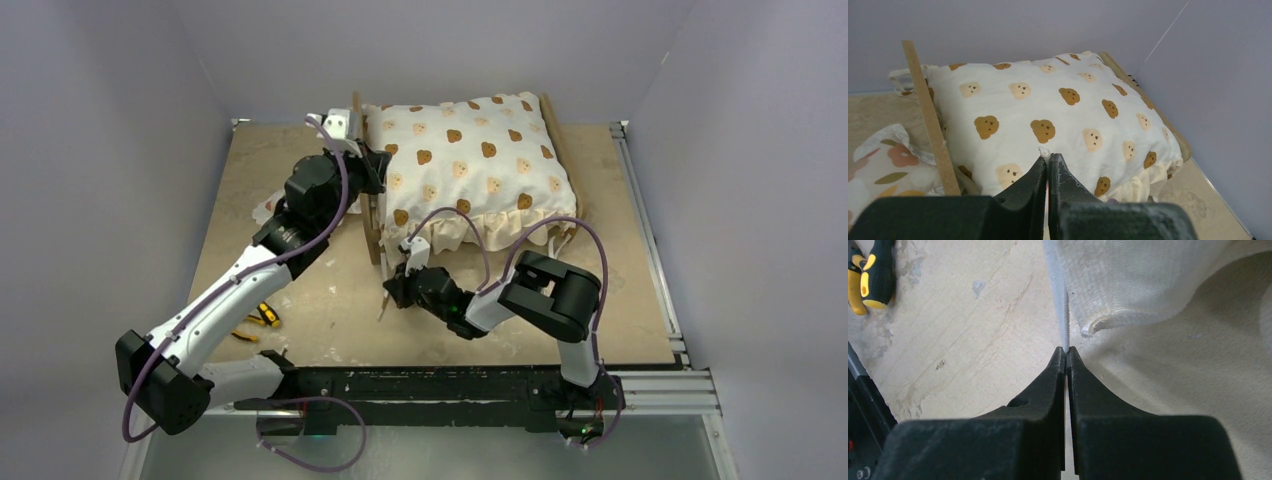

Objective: Set up the pet bed

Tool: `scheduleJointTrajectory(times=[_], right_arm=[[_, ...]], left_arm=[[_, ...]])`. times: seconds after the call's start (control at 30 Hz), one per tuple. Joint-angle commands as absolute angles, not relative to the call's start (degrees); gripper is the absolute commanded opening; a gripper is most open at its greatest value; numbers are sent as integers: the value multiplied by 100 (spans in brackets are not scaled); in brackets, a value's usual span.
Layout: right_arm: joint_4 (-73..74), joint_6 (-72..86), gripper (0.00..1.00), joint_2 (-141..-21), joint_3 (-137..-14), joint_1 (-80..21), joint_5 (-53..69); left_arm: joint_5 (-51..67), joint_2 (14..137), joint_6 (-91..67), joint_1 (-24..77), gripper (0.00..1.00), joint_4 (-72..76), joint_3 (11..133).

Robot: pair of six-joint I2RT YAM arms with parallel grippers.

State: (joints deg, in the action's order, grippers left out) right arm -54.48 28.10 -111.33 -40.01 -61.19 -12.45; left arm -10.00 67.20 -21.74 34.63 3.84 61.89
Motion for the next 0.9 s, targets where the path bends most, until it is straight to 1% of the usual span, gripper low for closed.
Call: scheduleJointTrajectory(times=[0.0, 0.23, 0.4, 0.53, 0.67, 0.87], right_arm=[[-5354, 2921, 0, -11359, -4079, -6153, -1024], [-4795, 2870, 0, -11484, -4421, -6152, -1142], [-4093, 2830, 0, -10777, -4689, -6152, -1248], [-3671, 2729, 0, -10515, -4978, -6132, -1596], [-3557, 2872, 0, -10930, -5034, -6031, -1579], [-3389, 3165, 0, -11620, -4997, -5938, -1400]], left_arm=[[-1550, 6824, -1711, 3480, 0, 525, 6928], [-2776, 7215, -1149, 3472, 0, 204, 7696], [-3578, 7248, -873, 3467, 0, 88, 7732], [-3764, 7283, -745, 3471, 0, 164, 7759], [-3664, 7367, -667, 3471, 0, 197, 7876], [-4053, 7464, -624, 3461, 0, 201, 7915]])
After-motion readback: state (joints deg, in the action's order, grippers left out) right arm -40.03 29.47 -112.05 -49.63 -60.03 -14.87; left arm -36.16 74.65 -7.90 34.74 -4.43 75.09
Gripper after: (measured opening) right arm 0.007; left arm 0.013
